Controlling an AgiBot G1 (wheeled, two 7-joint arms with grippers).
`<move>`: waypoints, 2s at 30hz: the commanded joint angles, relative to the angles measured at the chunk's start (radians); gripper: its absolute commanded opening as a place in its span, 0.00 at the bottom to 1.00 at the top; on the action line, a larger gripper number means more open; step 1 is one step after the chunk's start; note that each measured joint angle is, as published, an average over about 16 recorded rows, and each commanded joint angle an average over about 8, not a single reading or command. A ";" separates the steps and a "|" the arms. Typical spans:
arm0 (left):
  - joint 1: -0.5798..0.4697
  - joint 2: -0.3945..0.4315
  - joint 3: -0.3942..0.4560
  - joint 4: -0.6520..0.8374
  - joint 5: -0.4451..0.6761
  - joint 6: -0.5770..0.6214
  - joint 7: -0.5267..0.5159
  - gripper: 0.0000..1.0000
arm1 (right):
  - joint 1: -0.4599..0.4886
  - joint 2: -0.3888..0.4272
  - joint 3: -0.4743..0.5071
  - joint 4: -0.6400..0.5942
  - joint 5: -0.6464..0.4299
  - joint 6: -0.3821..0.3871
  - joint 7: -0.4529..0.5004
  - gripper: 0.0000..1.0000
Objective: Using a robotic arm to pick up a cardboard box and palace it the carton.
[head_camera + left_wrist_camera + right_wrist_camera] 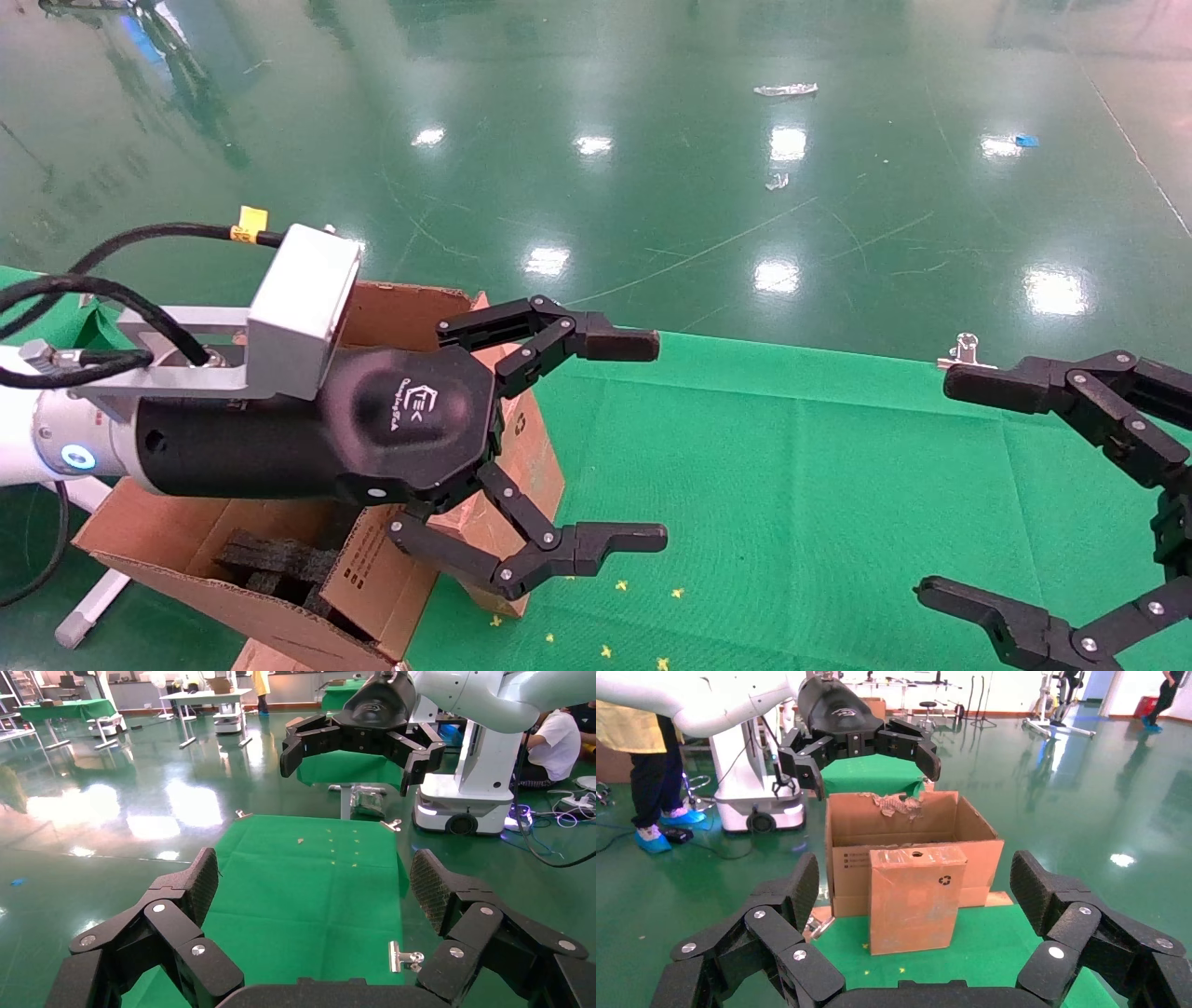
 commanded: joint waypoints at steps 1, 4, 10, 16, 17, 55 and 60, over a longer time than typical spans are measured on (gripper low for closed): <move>0.000 0.000 0.000 0.000 0.000 0.000 0.000 1.00 | 0.000 0.000 0.000 0.000 0.000 0.000 0.000 1.00; 0.000 0.000 0.000 0.000 0.000 0.000 0.000 1.00 | 0.000 0.000 0.000 0.000 0.000 0.000 0.000 1.00; 0.000 0.001 0.001 0.001 0.002 0.000 0.001 1.00 | 0.000 0.000 -0.001 0.000 0.000 0.000 0.000 1.00; -0.009 0.008 0.018 0.013 0.030 0.008 0.004 1.00 | 0.000 0.000 -0.001 -0.001 0.000 0.000 -0.001 1.00; -0.012 0.010 0.024 0.018 0.041 0.011 0.005 1.00 | 0.001 0.000 -0.001 -0.001 0.000 0.000 -0.001 1.00; -0.957 0.116 1.047 0.153 0.653 0.096 -0.302 1.00 | 0.001 0.001 -0.004 -0.001 0.002 0.001 -0.002 1.00; -0.990 0.142 1.120 0.199 0.635 0.089 -0.262 1.00 | 0.001 0.001 -0.004 -0.001 0.002 0.001 -0.002 1.00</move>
